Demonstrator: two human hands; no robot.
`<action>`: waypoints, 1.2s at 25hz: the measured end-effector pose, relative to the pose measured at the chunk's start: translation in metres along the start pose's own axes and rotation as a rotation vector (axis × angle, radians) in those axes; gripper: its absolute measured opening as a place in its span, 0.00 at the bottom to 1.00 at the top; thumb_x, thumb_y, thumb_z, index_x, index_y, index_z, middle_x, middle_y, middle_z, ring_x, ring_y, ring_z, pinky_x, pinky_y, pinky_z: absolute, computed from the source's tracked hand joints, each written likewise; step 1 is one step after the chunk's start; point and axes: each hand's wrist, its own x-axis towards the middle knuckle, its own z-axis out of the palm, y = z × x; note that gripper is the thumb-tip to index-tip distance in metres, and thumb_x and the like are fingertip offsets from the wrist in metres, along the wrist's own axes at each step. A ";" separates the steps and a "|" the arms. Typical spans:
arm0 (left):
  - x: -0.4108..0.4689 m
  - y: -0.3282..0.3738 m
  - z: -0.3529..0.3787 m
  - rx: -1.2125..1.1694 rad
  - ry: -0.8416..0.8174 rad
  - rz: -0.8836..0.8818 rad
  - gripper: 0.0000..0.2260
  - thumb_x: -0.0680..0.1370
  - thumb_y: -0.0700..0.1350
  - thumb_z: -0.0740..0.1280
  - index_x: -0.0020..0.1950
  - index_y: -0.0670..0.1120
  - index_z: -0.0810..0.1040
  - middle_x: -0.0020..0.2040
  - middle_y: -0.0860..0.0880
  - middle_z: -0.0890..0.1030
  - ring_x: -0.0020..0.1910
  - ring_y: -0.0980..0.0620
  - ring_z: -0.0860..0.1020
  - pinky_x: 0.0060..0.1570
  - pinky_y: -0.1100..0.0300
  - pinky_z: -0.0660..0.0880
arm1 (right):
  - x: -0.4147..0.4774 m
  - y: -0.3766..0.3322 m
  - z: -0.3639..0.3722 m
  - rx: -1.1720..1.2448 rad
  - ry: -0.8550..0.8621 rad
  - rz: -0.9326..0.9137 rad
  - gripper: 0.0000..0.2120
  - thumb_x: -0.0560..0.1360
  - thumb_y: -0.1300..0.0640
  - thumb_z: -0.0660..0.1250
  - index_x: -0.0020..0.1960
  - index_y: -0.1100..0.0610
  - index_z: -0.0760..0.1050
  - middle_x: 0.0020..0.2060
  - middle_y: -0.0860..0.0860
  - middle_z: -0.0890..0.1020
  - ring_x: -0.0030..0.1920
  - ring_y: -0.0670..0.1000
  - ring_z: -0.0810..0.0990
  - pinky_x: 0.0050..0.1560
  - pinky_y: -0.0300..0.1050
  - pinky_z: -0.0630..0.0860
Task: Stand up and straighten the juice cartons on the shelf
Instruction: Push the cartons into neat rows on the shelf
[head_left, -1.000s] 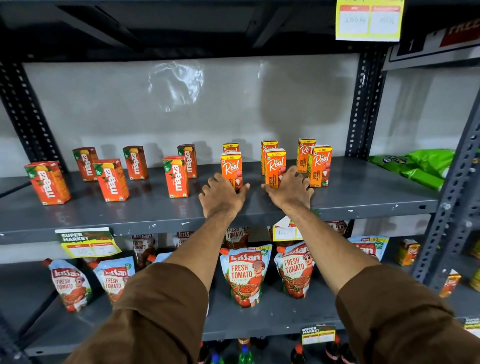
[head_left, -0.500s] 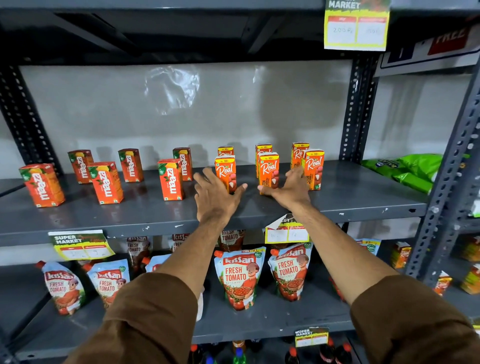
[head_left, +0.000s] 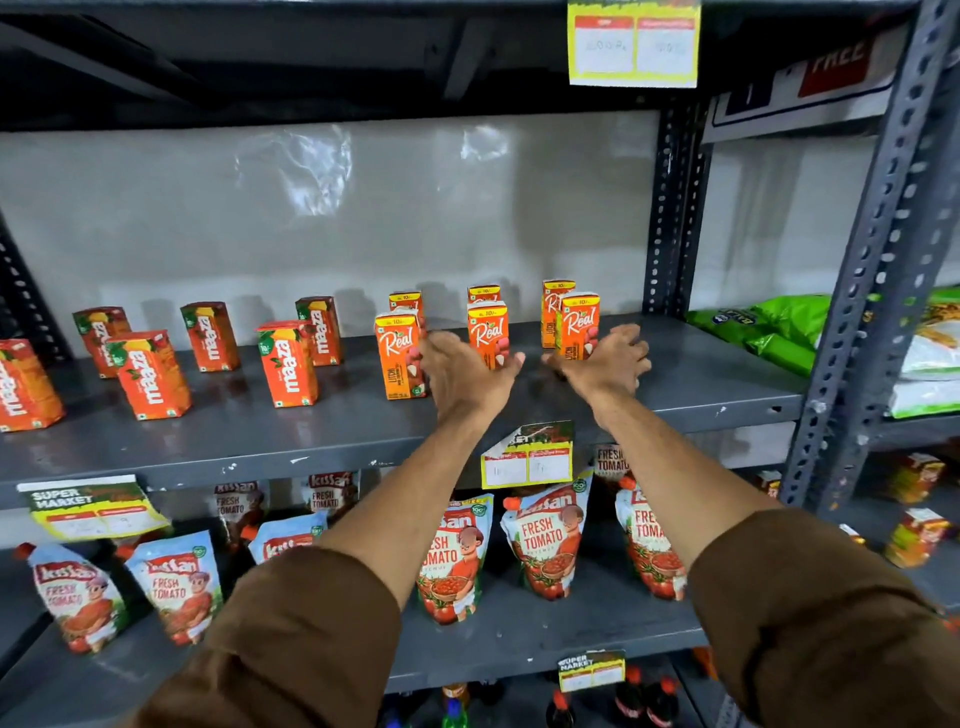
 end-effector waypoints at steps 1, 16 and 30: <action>0.003 -0.002 0.003 0.031 -0.057 -0.093 0.53 0.70 0.63 0.73 0.77 0.35 0.47 0.79 0.36 0.50 0.78 0.36 0.50 0.75 0.51 0.54 | 0.001 -0.001 0.000 -0.030 -0.013 0.026 0.50 0.59 0.45 0.84 0.70 0.61 0.60 0.68 0.63 0.68 0.70 0.64 0.65 0.66 0.63 0.70; 0.003 -0.008 0.021 0.332 -0.019 0.040 0.35 0.74 0.61 0.69 0.69 0.39 0.61 0.67 0.40 0.71 0.68 0.39 0.69 0.65 0.45 0.68 | 0.015 0.008 0.003 -0.136 -0.133 -0.096 0.37 0.66 0.50 0.81 0.65 0.60 0.65 0.63 0.60 0.75 0.68 0.62 0.70 0.64 0.60 0.71; 0.005 -0.006 0.022 0.409 -0.068 0.068 0.38 0.75 0.63 0.67 0.73 0.41 0.58 0.70 0.40 0.69 0.70 0.38 0.68 0.66 0.42 0.67 | 0.006 0.006 -0.003 -0.183 -0.121 -0.150 0.39 0.69 0.49 0.78 0.70 0.61 0.62 0.67 0.62 0.71 0.70 0.63 0.69 0.66 0.61 0.69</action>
